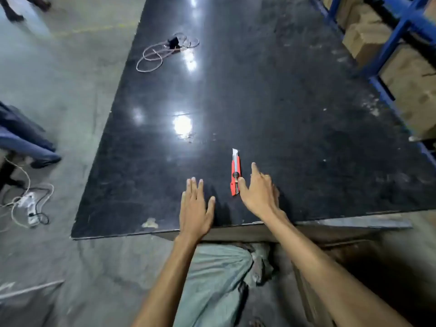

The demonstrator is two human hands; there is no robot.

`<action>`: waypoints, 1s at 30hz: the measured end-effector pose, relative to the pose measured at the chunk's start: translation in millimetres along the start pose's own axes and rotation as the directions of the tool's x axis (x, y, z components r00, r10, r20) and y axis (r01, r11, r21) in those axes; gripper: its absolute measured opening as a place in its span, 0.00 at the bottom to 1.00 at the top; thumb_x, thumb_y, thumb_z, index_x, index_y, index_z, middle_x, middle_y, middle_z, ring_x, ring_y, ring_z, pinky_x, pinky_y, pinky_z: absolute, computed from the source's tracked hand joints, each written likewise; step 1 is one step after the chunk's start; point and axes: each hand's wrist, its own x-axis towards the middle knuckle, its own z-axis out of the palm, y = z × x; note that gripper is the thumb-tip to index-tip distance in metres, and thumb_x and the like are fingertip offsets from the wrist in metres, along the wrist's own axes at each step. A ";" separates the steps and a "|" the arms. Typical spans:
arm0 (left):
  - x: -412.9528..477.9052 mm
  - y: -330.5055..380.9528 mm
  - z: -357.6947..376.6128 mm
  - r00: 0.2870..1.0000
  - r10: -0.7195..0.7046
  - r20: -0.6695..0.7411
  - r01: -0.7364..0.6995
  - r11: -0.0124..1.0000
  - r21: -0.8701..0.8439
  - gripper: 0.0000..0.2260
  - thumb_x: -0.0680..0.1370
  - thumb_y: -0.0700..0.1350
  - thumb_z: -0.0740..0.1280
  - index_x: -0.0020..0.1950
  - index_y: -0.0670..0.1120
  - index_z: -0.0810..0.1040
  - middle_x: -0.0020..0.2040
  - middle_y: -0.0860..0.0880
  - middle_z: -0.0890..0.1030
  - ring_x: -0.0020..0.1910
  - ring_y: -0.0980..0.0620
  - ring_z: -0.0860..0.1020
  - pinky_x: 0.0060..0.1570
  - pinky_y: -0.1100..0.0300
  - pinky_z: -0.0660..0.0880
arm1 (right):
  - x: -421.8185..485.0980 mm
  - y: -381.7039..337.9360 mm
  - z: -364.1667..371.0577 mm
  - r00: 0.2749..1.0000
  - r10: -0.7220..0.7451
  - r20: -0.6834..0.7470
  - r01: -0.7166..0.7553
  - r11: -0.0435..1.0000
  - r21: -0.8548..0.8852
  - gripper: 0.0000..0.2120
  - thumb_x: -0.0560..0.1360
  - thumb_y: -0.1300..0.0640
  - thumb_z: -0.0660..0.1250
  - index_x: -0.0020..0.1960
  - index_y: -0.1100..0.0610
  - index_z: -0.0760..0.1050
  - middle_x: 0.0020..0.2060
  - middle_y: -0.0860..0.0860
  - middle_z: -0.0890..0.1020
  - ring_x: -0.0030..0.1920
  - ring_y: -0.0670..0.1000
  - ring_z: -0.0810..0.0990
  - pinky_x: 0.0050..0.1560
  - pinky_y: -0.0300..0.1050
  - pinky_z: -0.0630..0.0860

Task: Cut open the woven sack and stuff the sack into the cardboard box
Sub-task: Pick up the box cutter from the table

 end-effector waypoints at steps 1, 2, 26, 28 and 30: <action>12.0 -10.1 16.1 0.999 -0.034 0.023 0.034 0.999 0.004 0.41 0.75 0.63 0.37 0.83 0.43 0.51 0.84 0.42 0.48 0.84 0.46 0.44 0.82 0.48 0.47 | 9.2 2.1 17.1 0.999 0.035 -0.017 -0.035 0.999 -0.004 0.31 0.80 0.43 0.56 0.77 0.60 0.60 0.66 0.61 0.75 0.66 0.62 0.72 0.61 0.56 0.71; 22.4 -19.3 30.2 0.998 -0.057 0.010 0.057 0.998 0.017 0.40 0.76 0.63 0.36 0.84 0.43 0.50 0.84 0.42 0.47 0.84 0.45 0.44 0.82 0.47 0.46 | 21.7 4.9 34.6 0.995 0.075 -0.058 -0.076 0.997 -0.016 0.32 0.79 0.41 0.56 0.75 0.59 0.63 0.66 0.60 0.75 0.66 0.62 0.71 0.62 0.58 0.70; 42.5 -42.7 82.2 0.975 -0.004 -0.224 0.047 0.981 0.188 0.28 0.85 0.54 0.49 0.84 0.47 0.49 0.85 0.43 0.48 0.84 0.45 0.46 0.81 0.43 0.47 | 74.7 15.2 126.3 0.852 0.031 -0.522 -0.032 0.999 0.007 0.16 0.78 0.43 0.59 0.53 0.56 0.71 0.48 0.52 0.81 0.52 0.58 0.77 0.52 0.54 0.71; 42.1 -43.9 82.9 0.973 0.005 -0.231 0.036 0.984 0.175 0.29 0.85 0.54 0.48 0.84 0.46 0.50 0.84 0.42 0.49 0.84 0.44 0.47 0.81 0.43 0.47 | 65.9 18.6 124.9 0.844 0.093 -0.528 -0.012 0.988 0.155 0.16 0.78 0.45 0.60 0.54 0.57 0.70 0.46 0.55 0.81 0.49 0.59 0.78 0.48 0.54 0.74; 42.3 -45.2 83.1 0.974 0.013 -0.227 0.026 0.986 0.165 0.29 0.84 0.55 0.48 0.84 0.45 0.51 0.84 0.41 0.49 0.84 0.43 0.47 0.81 0.42 0.46 | 46.1 22.9 120.8 0.856 0.134 -0.500 0.010 0.962 0.274 0.15 0.77 0.47 0.63 0.54 0.59 0.70 0.44 0.55 0.82 0.46 0.59 0.79 0.42 0.49 0.69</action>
